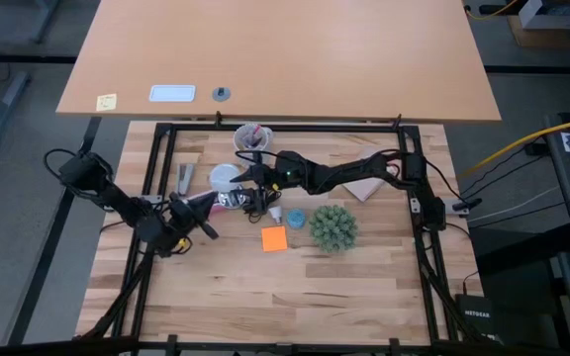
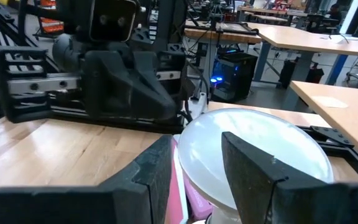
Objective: Screw lightbulb
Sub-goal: Insert the lightbulb into the silver lamp
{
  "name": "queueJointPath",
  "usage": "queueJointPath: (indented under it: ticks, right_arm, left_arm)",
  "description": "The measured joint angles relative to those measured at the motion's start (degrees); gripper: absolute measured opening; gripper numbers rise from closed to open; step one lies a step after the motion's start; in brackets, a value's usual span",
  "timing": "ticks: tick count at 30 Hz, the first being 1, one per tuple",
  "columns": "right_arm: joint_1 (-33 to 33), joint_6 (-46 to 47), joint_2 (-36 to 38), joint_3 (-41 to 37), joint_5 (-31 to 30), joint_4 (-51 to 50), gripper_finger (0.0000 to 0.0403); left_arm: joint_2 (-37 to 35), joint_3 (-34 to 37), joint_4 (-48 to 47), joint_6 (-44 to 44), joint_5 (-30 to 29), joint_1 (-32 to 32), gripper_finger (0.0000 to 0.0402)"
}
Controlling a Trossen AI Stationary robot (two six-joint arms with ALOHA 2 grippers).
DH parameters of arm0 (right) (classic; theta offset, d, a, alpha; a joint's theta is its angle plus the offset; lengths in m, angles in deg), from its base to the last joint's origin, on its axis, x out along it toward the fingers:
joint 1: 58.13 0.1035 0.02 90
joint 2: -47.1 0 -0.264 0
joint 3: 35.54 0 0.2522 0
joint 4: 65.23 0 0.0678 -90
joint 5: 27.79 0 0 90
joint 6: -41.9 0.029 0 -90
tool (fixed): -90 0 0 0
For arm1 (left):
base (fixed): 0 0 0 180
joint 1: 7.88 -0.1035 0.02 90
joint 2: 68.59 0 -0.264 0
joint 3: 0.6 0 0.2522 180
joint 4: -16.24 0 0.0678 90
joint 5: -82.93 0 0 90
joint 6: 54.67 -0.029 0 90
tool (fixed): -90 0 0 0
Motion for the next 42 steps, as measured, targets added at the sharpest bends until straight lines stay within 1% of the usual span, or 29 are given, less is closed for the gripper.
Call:
queueJointPath:
  ticks: [4, 7, 9, 14, 18, 23, 27, 36, 42]
  right_arm:
    - [-0.02, 0.00, 0.00, 0.00, -0.23, 0.00, 0.0143]
    - [-0.02, 0.00, 0.00, 0.00, -0.25, 0.01, 0.0143]
    - [-0.04, 0.00, 0.00, 0.00, -0.25, 0.00, 0.0143]
    - [-0.05, 0.00, 0.00, 0.00, -0.27, -0.03, 0.0143]
    - [-0.04, 0.00, 0.00, 0.00, -0.23, -0.06, 0.0143]
    - [-0.04, -0.01, 0.00, 0.00, 0.32, -0.15, 0.0143]
    - [-0.11, -0.02, 0.00, 0.00, 2.81, -0.21, 0.0143]
    - [-0.11, 1.02, 0.00, -0.01, 3.21, -0.13, 0.0143]
    - [-0.07, 1.07, 0.00, -0.02, 3.29, -0.13, 0.0143]
  left_arm:
    - [0.00, -0.95, -7.43, 7.77, 2.24, -1.11, 0.0000]
    - [0.00, -1.78, -14.04, 14.05, 2.61, -2.41, 0.0000]
    - [0.01, -2.10, -15.61, 15.68, 2.56, -3.22, 0.0000]
    - [0.02, -2.30, -14.70, 14.34, 1.67, -3.83, 0.0000]
    - [0.02, -2.30, -14.72, 13.96, -1.56, -3.79, 0.0000]
    - [0.02, -2.30, -14.78, 12.77, -1.62, -3.86, 0.0000]
    - [0.02, -2.28, -14.94, 12.54, -1.62, -3.94, 0.0000]
    - [0.00, -2.28, -14.91, 11.92, -1.72, -7.19, 0.0000]
    - [0.00, -2.26, -14.91, 10.60, -1.81, -7.55, 0.0000]
